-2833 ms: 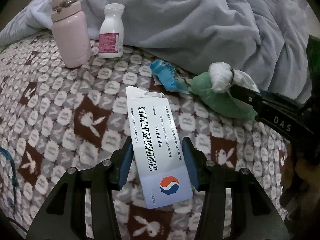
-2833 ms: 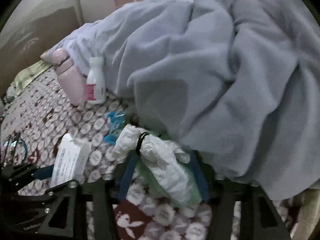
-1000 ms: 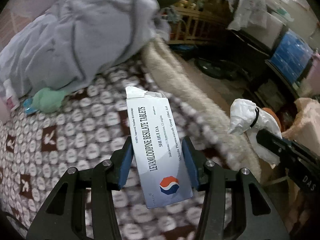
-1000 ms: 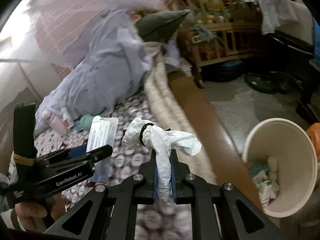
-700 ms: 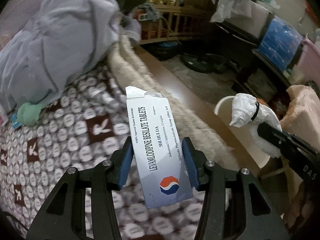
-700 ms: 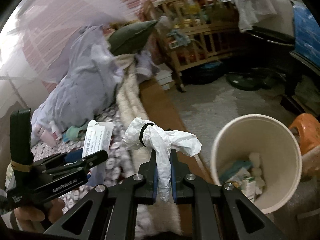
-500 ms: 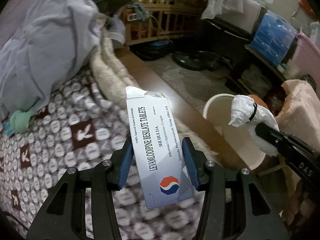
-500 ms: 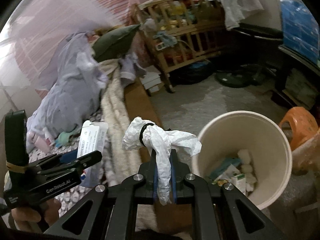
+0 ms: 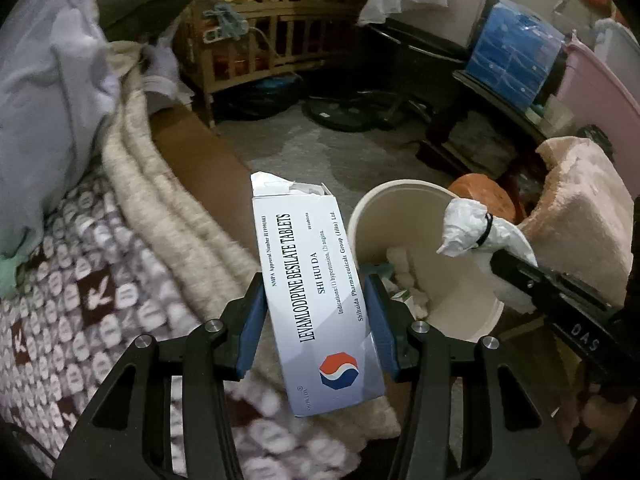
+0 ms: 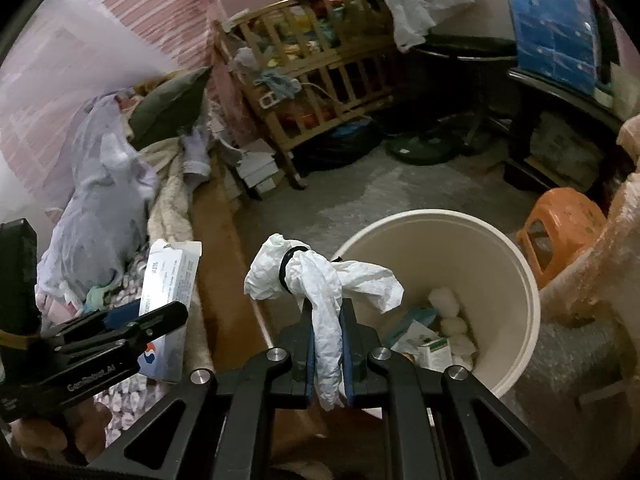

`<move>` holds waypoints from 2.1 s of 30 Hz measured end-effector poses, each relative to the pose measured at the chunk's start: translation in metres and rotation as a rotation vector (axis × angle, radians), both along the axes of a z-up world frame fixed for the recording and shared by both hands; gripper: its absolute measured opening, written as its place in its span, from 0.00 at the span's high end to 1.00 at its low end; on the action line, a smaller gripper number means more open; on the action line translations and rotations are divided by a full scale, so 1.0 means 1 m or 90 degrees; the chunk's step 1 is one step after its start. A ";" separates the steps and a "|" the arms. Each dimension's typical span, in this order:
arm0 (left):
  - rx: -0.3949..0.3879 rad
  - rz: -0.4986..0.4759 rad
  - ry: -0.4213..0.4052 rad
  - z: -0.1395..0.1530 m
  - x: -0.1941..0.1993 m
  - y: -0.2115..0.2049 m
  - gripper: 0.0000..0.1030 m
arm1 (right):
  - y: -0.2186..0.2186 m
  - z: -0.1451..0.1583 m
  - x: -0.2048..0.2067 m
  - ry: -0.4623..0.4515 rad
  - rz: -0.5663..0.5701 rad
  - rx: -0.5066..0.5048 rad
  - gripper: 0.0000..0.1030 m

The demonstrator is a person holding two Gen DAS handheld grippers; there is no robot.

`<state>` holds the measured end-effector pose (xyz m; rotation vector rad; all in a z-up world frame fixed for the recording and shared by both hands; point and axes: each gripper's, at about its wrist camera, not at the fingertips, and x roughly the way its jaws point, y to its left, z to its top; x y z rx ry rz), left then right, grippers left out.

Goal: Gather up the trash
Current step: 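Carry the medicine box and white tissue over the white bucket with both tools, then open both tools to drop the box and tissue into the bucket, then move both open tools back to the items on the bed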

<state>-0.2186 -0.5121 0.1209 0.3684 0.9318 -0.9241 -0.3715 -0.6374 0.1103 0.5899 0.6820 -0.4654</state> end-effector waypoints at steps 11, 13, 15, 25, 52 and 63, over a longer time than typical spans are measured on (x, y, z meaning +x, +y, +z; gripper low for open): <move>0.001 -0.042 0.023 -0.011 -0.009 -0.038 0.55 | -0.025 -0.015 -0.017 0.014 -0.042 0.018 0.90; -0.002 -0.051 0.031 -0.013 -0.010 -0.044 0.55 | -0.029 -0.018 -0.018 0.017 -0.047 0.021 0.90; -0.007 -0.060 0.041 -0.016 -0.011 -0.051 0.55 | -0.032 -0.021 -0.019 0.021 -0.054 0.024 0.90; -0.050 -0.086 0.113 -0.023 -0.007 -0.059 0.52 | -0.049 -0.036 -0.019 0.043 -0.103 0.046 0.62; -0.006 0.165 0.027 -0.017 0.092 0.131 0.52 | 0.069 0.003 0.105 0.030 0.128 0.007 0.62; 0.042 0.333 0.017 -0.035 0.161 0.280 0.52 | 0.181 -0.005 0.214 0.064 0.330 -0.015 0.61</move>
